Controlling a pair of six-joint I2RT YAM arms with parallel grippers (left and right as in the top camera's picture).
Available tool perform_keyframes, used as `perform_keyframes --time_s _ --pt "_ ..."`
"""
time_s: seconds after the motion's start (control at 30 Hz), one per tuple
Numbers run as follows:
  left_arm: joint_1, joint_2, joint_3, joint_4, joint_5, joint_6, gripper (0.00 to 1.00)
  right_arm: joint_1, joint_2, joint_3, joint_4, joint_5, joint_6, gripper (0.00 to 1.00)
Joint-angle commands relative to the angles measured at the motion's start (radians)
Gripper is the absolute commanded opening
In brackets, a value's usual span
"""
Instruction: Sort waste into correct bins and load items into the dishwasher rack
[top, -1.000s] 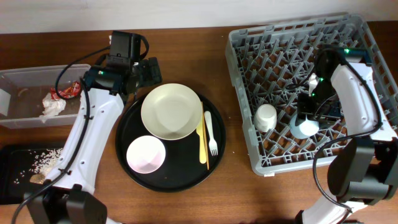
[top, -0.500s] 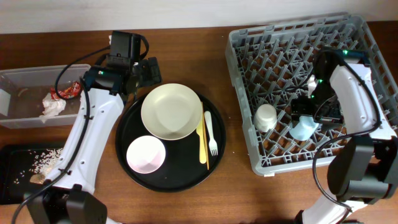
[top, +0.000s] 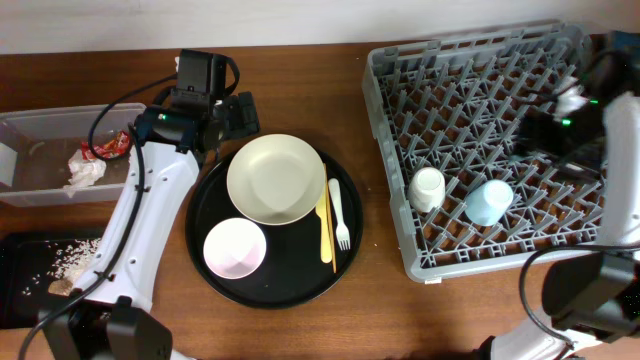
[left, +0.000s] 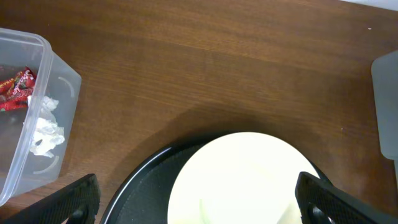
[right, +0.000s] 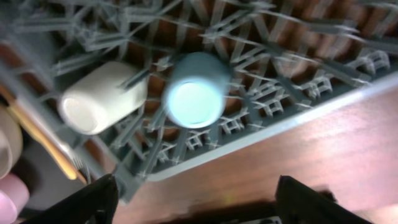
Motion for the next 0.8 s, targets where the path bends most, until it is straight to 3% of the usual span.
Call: perform_keyframes --time_s 0.0,0.13,0.3,0.37,0.43,0.5,0.53,0.57,0.6,0.63,0.7,0.77 --pt "-0.002 0.009 -0.005 -0.001 -0.011 0.000 1.00 -0.100 -0.011 -0.010 -0.006 -0.124 0.001 0.67" --pt "-0.002 0.009 -0.005 -0.001 -0.011 0.000 1.00 0.008 -0.011 -0.217 -0.002 -0.195 -0.112 0.60" --pt "-0.002 0.009 -0.005 -0.001 -0.011 0.000 1.00 0.276 -0.011 -0.325 0.005 -0.217 -0.154 0.04" --pt "-0.002 0.009 -0.005 -0.001 -0.011 0.000 1.00 0.393 -0.011 -0.326 0.025 -0.232 -0.155 0.05" --pt "-0.002 0.009 -0.005 -0.001 -0.011 0.000 1.00 0.492 -0.011 -0.327 0.071 -0.261 -0.155 0.22" --pt "-0.002 0.009 -0.005 -0.001 -0.011 0.001 1.00 0.566 -0.010 -0.327 0.105 -0.261 -0.155 0.18" --pt "-0.002 0.009 -0.005 -0.001 -0.011 0.000 1.00 0.587 -0.010 -0.327 0.110 -0.261 -0.154 0.22" --pt "-0.002 0.009 -0.005 -0.001 -0.011 0.000 1.00 0.600 -0.010 -0.327 0.112 -0.253 -0.154 0.13" --pt "-0.002 0.009 -0.005 -0.001 -0.011 0.000 1.00 0.614 -0.010 -0.327 0.112 -0.184 -0.092 0.06" --pt "-0.002 0.009 -0.005 -0.001 -0.011 0.001 1.00 0.622 -0.010 -0.328 0.113 -0.051 0.019 0.06" --pt "-0.002 0.009 -0.005 -0.001 -0.011 0.000 1.00 0.629 -0.010 -0.371 0.158 -0.028 0.065 0.26" --pt "-0.002 0.009 -0.005 -0.001 -0.011 0.000 1.00 0.630 -0.010 -0.471 0.252 -0.029 0.065 0.31"
